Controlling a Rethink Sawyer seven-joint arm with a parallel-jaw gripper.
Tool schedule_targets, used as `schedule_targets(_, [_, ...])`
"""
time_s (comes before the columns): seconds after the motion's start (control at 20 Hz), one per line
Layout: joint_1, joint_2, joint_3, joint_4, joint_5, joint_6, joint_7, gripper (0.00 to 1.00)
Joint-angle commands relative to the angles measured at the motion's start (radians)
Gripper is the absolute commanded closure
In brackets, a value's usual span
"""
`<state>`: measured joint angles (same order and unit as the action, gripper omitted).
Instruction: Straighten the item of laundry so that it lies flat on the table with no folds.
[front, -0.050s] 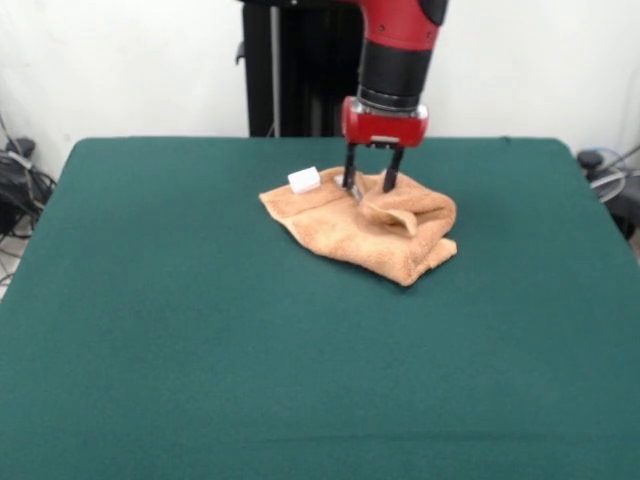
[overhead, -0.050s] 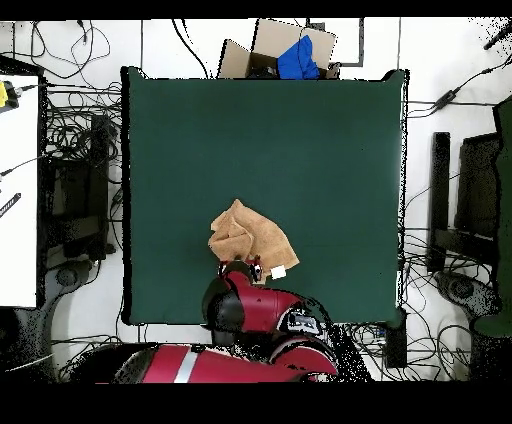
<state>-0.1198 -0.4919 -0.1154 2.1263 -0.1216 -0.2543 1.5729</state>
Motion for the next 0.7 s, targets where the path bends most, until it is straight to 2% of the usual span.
schedule_targets(0.05, [0.027,0.035,0.052,-0.004,0.069,0.042,0.229,0.0])
schedule_targets(0.4, [0.035,0.043,0.055,-0.01,0.072,0.014,0.236,0.0])
schedule_targets(0.45, [0.03,0.044,0.058,-0.012,0.064,-0.003,0.238,1.0])
schedule_targets(0.7, [0.031,0.037,0.058,-0.01,0.066,0.006,0.237,1.0])
